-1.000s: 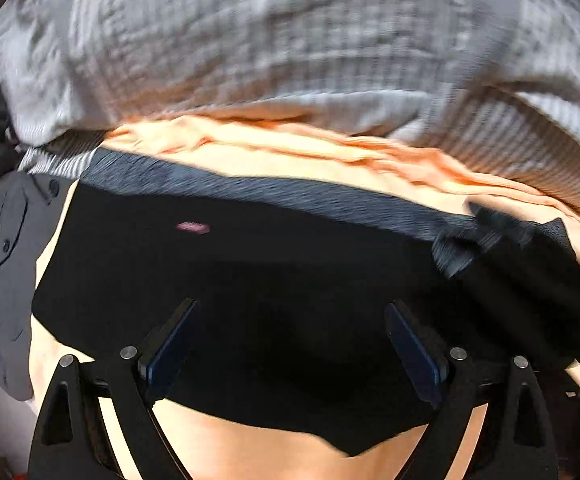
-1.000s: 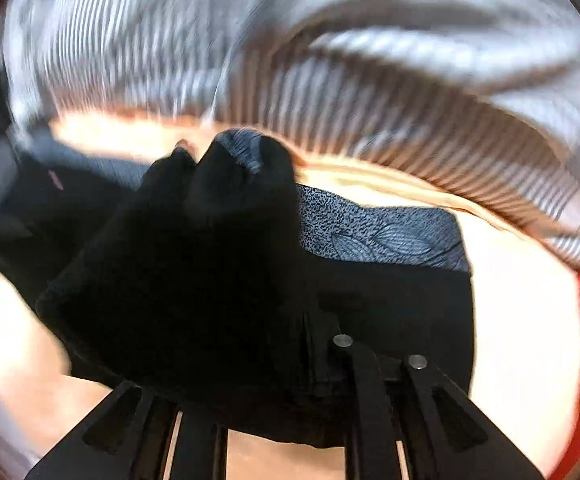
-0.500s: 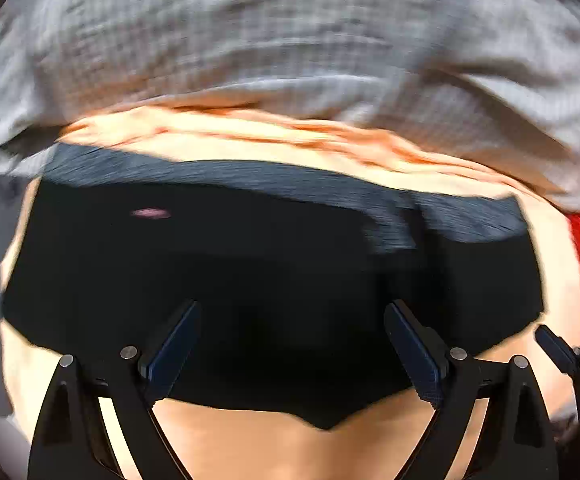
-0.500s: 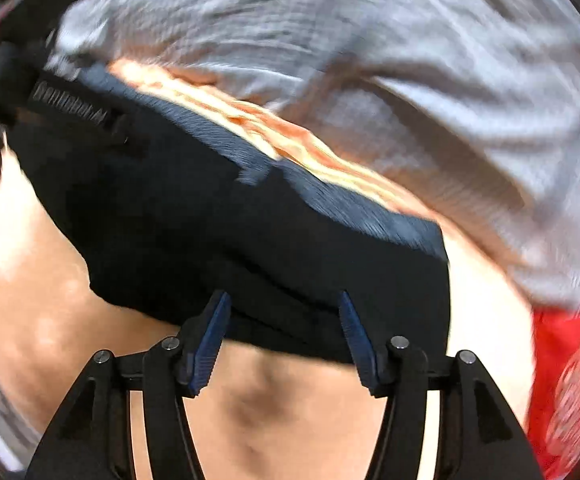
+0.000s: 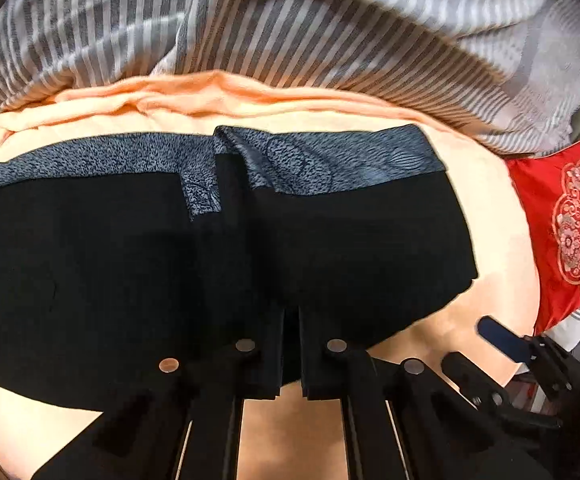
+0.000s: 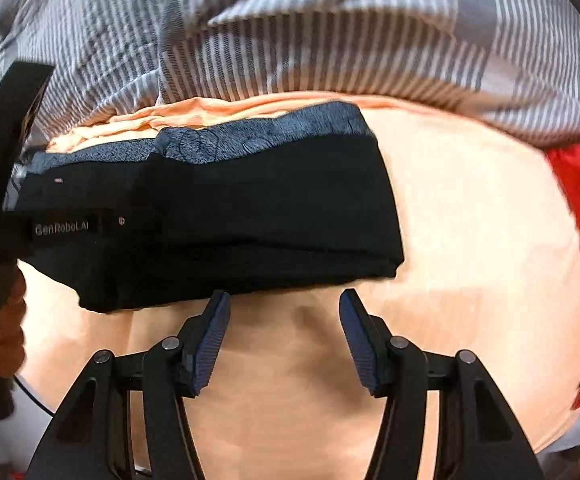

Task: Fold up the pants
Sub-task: 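Release the folded trousers onto the sheet and withdraw both grippers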

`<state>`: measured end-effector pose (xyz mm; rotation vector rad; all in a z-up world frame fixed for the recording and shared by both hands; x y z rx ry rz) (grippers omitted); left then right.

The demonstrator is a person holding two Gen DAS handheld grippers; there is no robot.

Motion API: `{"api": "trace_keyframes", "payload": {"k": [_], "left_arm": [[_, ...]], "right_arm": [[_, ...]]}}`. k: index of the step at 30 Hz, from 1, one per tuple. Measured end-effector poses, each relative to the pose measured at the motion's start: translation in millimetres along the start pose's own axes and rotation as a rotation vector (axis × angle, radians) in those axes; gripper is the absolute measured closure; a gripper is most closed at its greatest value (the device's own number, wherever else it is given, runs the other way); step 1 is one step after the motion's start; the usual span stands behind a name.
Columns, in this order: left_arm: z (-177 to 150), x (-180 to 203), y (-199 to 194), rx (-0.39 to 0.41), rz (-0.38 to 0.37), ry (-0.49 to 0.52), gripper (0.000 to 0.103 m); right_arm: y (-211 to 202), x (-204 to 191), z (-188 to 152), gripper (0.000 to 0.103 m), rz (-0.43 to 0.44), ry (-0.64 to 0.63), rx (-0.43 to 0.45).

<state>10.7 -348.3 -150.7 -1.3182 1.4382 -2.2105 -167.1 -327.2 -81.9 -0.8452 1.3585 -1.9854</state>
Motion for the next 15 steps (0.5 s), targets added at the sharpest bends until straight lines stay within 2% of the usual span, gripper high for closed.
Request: {"api": "trace_keyframes", "payload": {"k": [2,6,9,12,13,15], "left_arm": [[-8,5,-4,0.009,0.016,0.014,0.096],[-25,-11,10,-0.044,0.052,-0.024,0.097],[-31,-17,23,-0.039,0.072,-0.015,0.096],[-33,-15,18,-0.021,0.091,-0.019,0.095],[-35,-15,12,-0.011,0.101,-0.027,0.094],[-39,-19,-3,0.001,0.161,-0.043,0.078]], "right_arm": [[3,5,-2,0.048,0.011,0.018,-0.019],[6,12,-7,0.049,0.012,0.033,-0.041],[8,17,-8,0.049,0.027,0.051,-0.066],[9,22,-7,0.049,0.039,0.065,-0.076],[8,25,-6,0.049,0.045,0.074,-0.079],[8,31,-2,0.049,0.054,0.086,-0.082]]}}
Point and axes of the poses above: each gripper's, at about its wrist camera, not at the fingertips, and y roughly the way its jaws point, x to its right, z to its top, the point moved 2 cm from there along y, roughly the way its jaws point, and after that the axes turned 15 degrees about -z, right-handed, at the moved point
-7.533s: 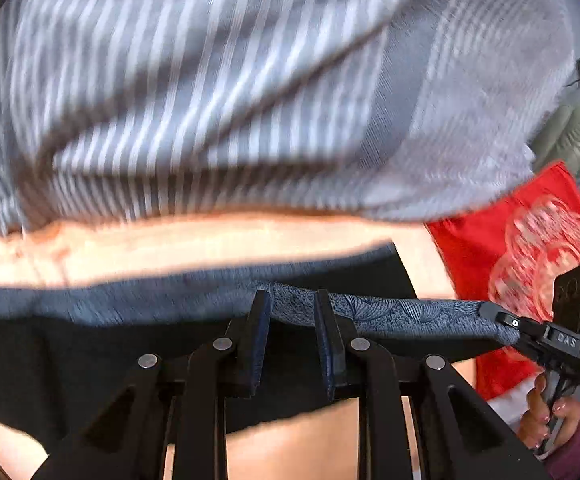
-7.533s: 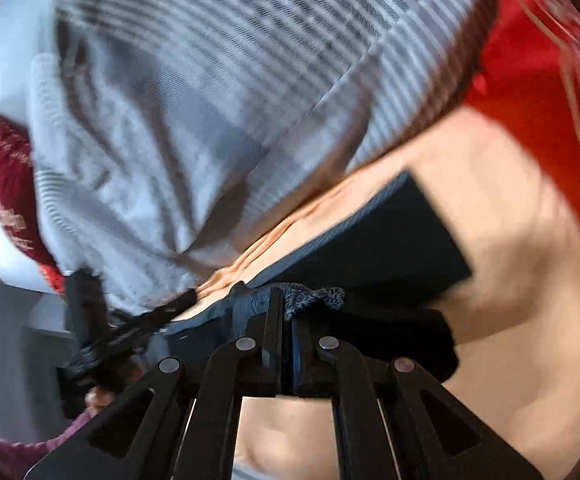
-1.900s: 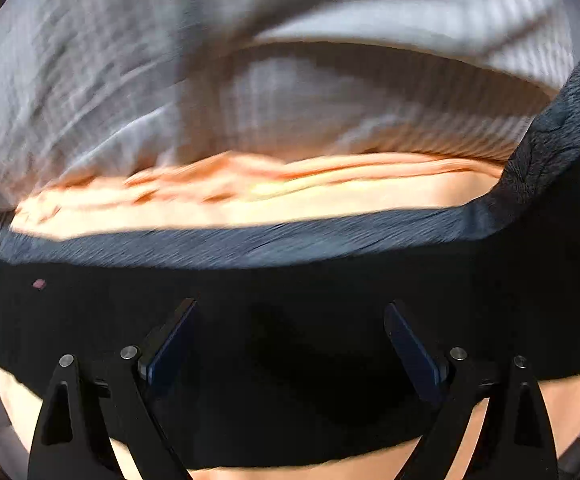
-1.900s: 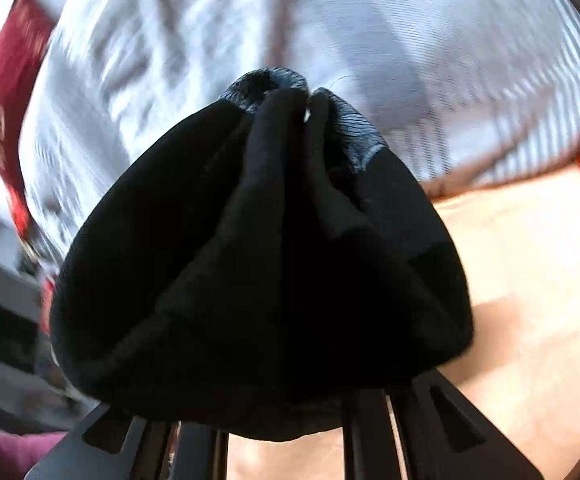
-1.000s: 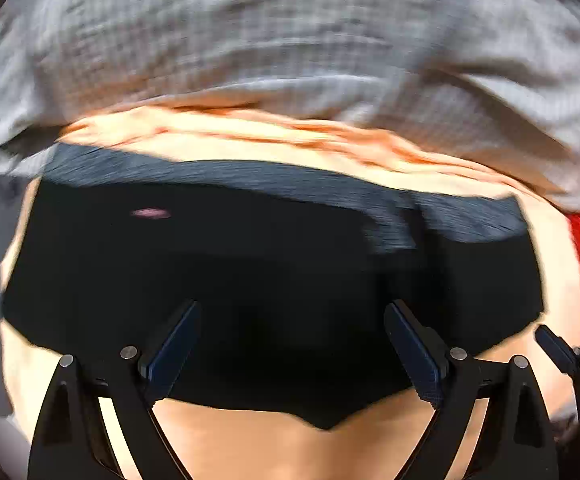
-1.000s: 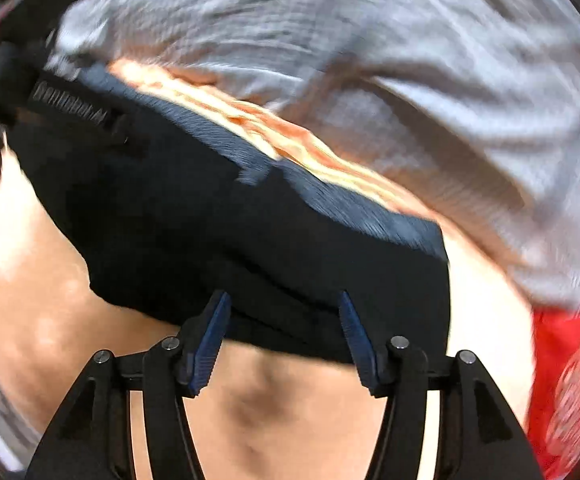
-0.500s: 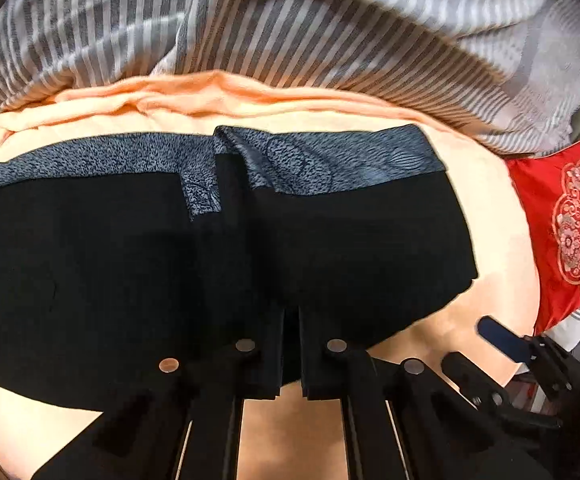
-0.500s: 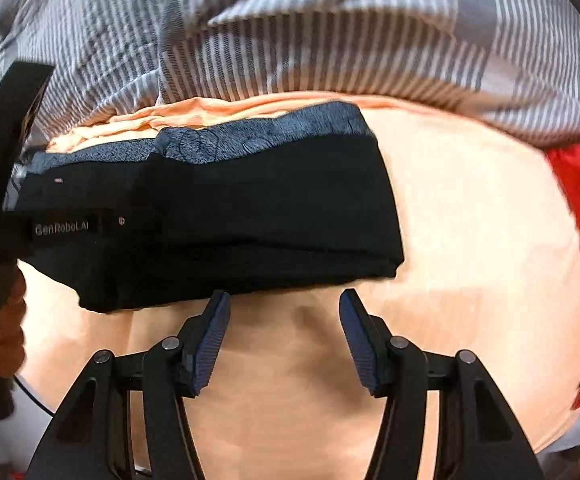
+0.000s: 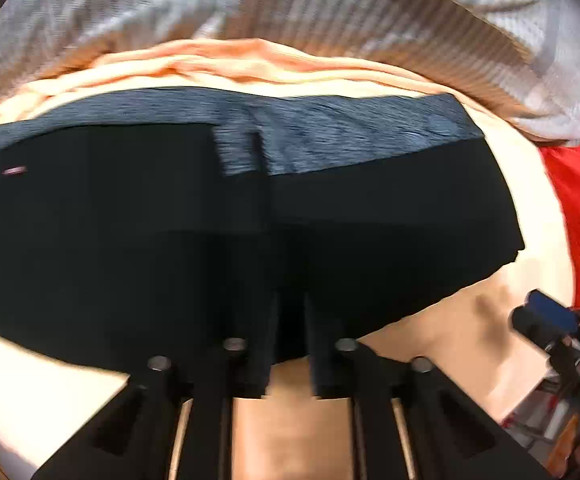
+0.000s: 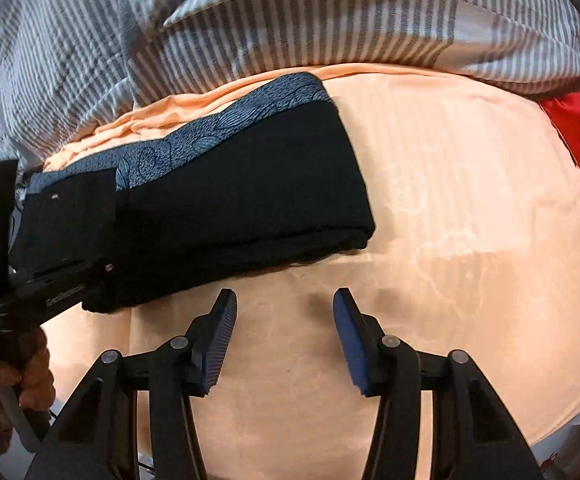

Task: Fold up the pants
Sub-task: 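Release the folded trousers onto the sheet and withdraw both grippers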

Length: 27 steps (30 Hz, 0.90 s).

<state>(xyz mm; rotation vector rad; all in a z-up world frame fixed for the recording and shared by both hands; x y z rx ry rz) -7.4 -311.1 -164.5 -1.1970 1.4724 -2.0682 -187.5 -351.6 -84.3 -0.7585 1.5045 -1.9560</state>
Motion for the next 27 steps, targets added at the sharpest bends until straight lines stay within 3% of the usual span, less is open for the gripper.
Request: {"api": "trace_keyframes", "payload": {"k": [3,7,11,13,16,17,18,19,27], "left_arm": [[0,-2,-28,0.046,0.05,-0.017,0.076],[25,20,-47,0.131,0.022,0.009,0.076],[60,37,-20,0.154,0.014,0.016,0.076],[70,33,2,0.139,0.055,-0.005,0.076],[67,9,28,0.094,0.131,-0.068,0.076],[62,0,32,0.087,0.12,-0.092,0.063],[58,-7,29,0.103,0.132,-0.113,0.04],[54,-13,24,0.114,0.167,-0.134,0.032],[12,-29,-36,0.13,0.192,-0.206,0.03]], "right_arm": [[-3,7,5,0.049,0.007,0.004,0.014],[-4,13,21,0.049,0.011,-0.005,0.045],[2,16,43,0.049,0.042,0.011,0.066],[9,17,53,0.049,0.062,0.018,0.067],[33,13,59,0.049,0.101,0.01,0.003],[40,12,59,0.049,0.095,0.001,-0.009],[45,10,57,0.049,0.09,-0.015,-0.013],[48,7,55,0.049,0.079,-0.046,-0.005],[34,5,47,0.049,0.064,-0.101,0.004]]}}
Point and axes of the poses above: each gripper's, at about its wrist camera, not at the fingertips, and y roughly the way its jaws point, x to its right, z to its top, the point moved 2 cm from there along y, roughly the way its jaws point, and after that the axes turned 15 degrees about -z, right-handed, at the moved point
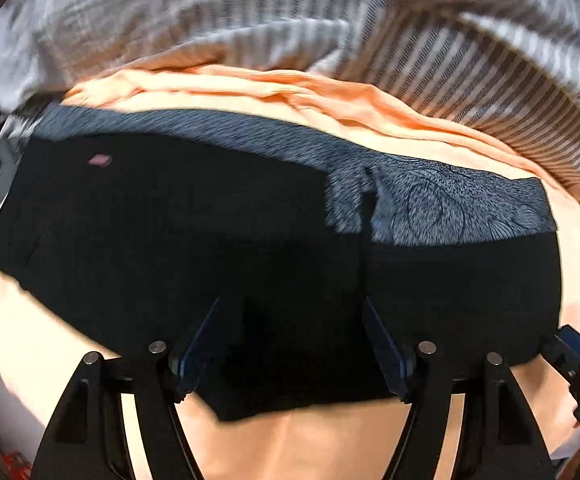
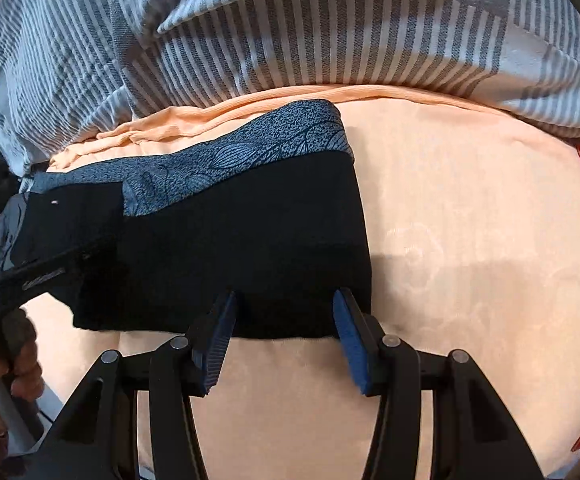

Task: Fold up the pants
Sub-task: 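Release the folded trousers onto the sheet and withdraw both grippers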

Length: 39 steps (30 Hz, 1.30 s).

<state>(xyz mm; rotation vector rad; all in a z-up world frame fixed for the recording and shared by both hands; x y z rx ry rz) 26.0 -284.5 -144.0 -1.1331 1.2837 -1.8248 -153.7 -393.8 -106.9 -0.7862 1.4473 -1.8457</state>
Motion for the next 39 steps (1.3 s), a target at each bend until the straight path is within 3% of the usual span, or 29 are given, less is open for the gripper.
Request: {"api": "trace_keyframes", "payload": {"k": [5,7,12,26,39], "left_arm": [[-28,-23,-29,-0.011,-0.011,-0.06,0.03],[-42,-34,-36,-0.022,-0.025,-0.082,0.03],[-59,-38,-30,-0.05,-0.077,-0.121,0.03],[-50,-140,-46,-0.001,-0.124,-0.291,0.03],[-33,-230,-52,0.103,-0.188,-0.494,0.03]], "right_arm": [[-10,-9,-18,0.048,0.014,-0.032,-0.038],[-14,-17,-28,0.042,0.012,-0.049,-0.047],[-21,-43,-47,0.036,0.004,-0.061,-0.076],[-20,-152,-32,0.033,0.014,-0.172,-0.118],[-6,-212,-19,0.032,-0.002,-0.248,-0.151]]}}
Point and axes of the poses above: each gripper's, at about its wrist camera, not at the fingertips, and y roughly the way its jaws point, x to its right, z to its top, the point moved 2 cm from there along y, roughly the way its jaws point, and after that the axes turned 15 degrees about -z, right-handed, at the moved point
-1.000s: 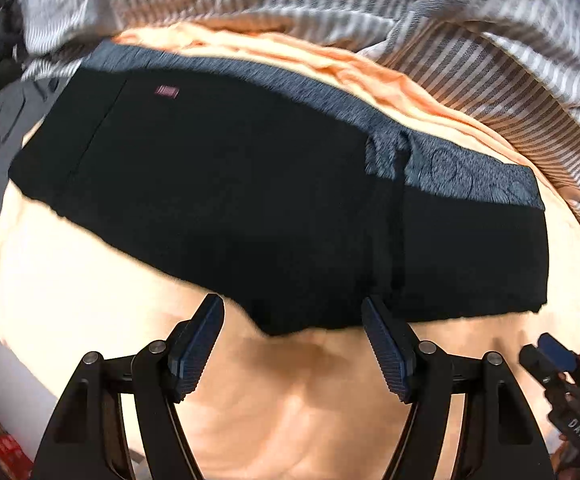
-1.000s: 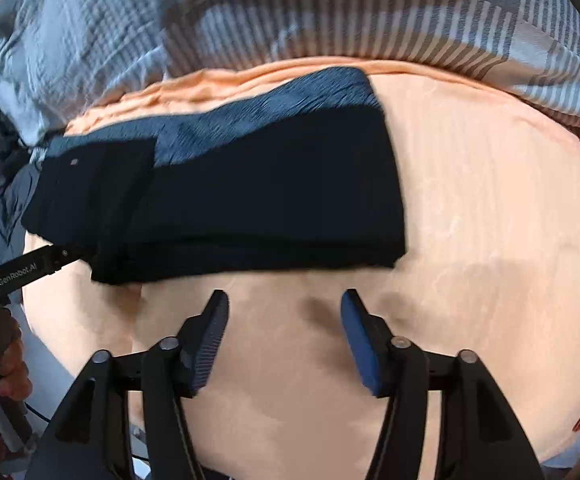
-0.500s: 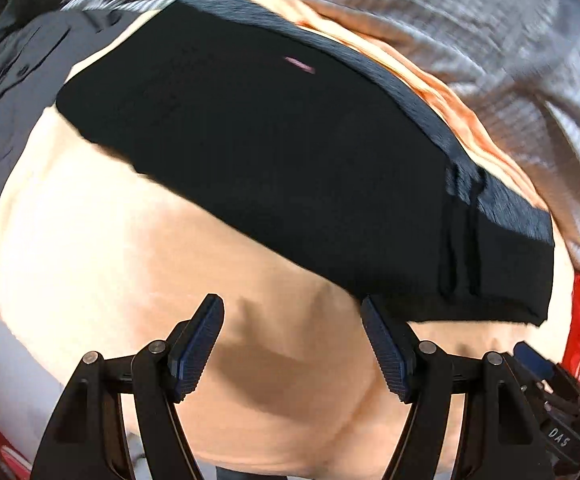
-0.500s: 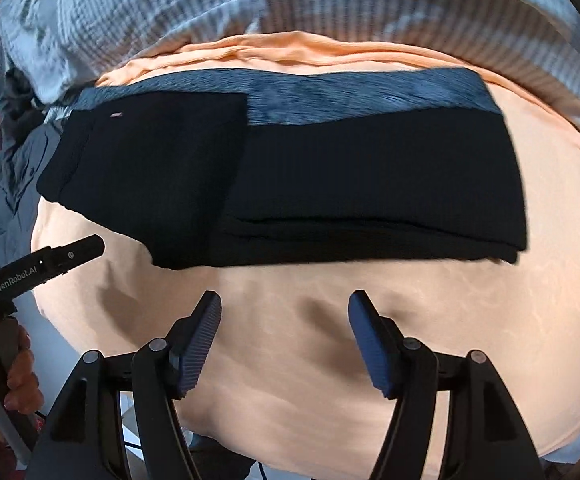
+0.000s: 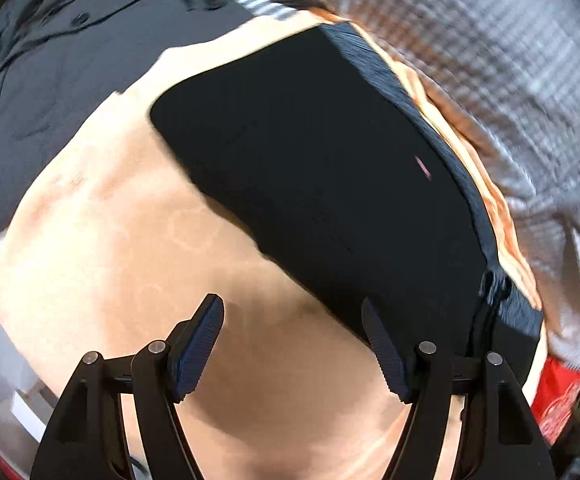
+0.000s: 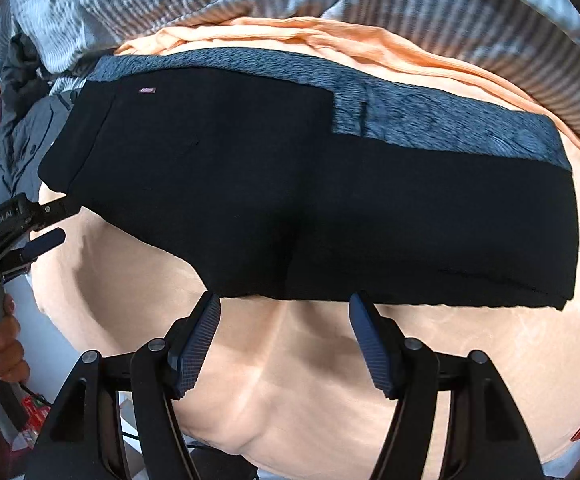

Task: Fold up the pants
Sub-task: 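Release the folded trousers onto the sheet and withdraw both grippers, then grasp the folded edge of the black trousers with both grippers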

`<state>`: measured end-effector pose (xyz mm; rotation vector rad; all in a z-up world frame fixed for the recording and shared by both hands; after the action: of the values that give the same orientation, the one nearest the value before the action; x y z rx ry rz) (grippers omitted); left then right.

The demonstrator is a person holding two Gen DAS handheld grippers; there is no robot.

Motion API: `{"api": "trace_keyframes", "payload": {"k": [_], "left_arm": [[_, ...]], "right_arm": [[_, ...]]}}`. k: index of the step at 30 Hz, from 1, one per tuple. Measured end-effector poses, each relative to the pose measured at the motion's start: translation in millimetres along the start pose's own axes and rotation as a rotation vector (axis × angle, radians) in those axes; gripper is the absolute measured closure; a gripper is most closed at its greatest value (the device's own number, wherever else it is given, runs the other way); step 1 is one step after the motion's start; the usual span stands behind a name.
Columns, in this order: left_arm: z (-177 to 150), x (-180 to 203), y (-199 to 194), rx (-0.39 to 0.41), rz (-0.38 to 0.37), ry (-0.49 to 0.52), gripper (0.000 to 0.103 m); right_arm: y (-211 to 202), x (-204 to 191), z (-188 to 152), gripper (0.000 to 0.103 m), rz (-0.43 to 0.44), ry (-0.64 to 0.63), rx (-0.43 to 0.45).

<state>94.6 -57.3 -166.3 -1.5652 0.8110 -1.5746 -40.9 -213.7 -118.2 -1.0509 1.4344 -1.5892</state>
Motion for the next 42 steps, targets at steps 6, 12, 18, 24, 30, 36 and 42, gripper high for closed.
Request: {"api": "trace_keyframes", "payload": {"k": [6,12,18,24,30,36,42], "left_arm": [[18,-23,4,0.055,-0.132,-0.078,0.03],[33,-31,20,0.094,-0.323,-0.117,0.03],[42,-37,19,0.145,-0.494,-0.159,0.03],[47,-30,31,0.163,-0.503,-0.111,0.027],[50,-6,37,0.177,-0.324,-0.079,0.038],[46,17,29,0.192,-0.086,0.075,0.079],[29,71,20,0.251,0.116,0.37,0.081]], "right_arm": [[3,-14,5,0.032,-0.01,-0.033,-0.005],[6,-19,7,0.032,-0.016,-0.046,0.001],[9,-24,8,0.032,-0.011,-0.048,0.008],[6,-31,11,0.032,0.008,-0.049,0.032],[0,-30,24,0.032,0.016,-0.05,0.055],[-35,-19,64,0.032,0.075,-0.036,0.099],[-82,-45,124,0.021,0.16,-0.129,0.115]]}}
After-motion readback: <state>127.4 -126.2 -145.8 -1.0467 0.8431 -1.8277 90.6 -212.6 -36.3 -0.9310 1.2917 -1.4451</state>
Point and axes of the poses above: each gripper's, at about its wrist camera, not at the fingertips, and y roughly the way its jaws point, x to its right, z to its top, the point moved 2 cm from there along y, roughly the way its jaws point, and after that the axes turned 15 degrees about -z, right-handed, at the moved point
